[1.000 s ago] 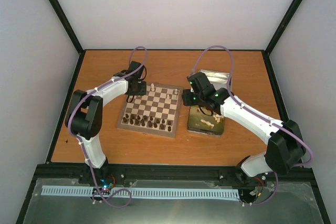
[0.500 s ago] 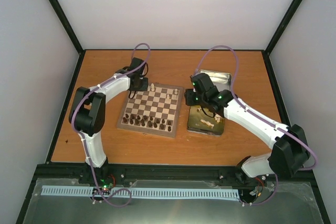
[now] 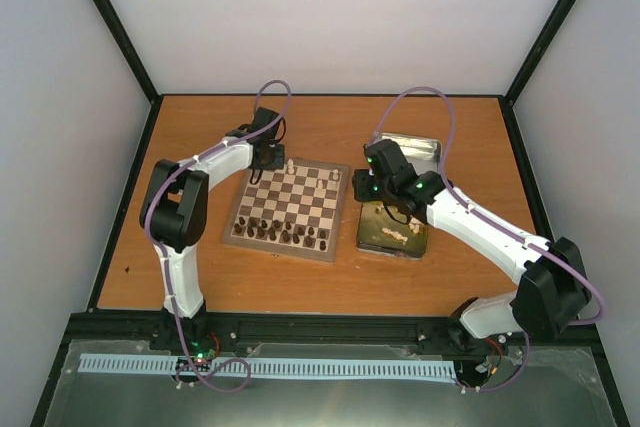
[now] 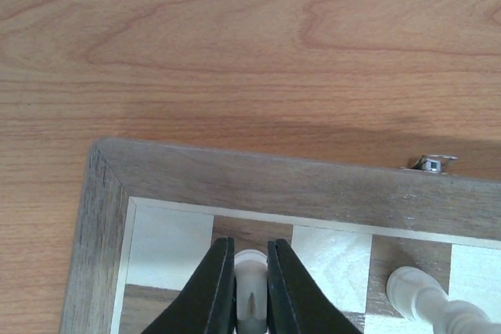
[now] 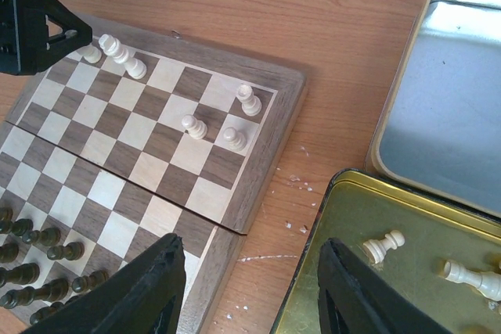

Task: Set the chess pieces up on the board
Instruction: Adjust the chess piece on the chessboard, then pick up the chess piece from the storage box.

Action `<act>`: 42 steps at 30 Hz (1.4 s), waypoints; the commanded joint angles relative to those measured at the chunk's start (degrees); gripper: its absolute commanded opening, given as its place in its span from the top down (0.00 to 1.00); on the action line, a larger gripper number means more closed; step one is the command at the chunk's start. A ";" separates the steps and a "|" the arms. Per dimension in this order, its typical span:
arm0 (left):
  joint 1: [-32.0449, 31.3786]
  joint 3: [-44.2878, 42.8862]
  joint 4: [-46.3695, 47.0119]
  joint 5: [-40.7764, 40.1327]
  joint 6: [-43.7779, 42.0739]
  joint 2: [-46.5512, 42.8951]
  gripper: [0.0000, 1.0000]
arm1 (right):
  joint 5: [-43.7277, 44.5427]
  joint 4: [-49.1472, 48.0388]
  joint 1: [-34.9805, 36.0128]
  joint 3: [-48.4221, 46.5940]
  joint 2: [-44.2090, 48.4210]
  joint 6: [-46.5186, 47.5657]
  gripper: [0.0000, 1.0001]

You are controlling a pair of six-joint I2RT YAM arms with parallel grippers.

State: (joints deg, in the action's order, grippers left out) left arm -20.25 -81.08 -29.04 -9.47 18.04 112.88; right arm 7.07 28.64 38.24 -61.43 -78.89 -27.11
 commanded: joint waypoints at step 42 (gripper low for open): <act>0.26 25.62 10.41 19.27 6.66 -40.84 0.52 | 4.84 -6.20 -4.92 8.32 -7.04 -13.00 0.52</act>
State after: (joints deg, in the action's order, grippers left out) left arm -20.25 -57.43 -22.68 4.91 22.92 74.02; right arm 8.19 26.85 33.85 -51.33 -82.08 -33.45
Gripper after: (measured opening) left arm 0.473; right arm 0.481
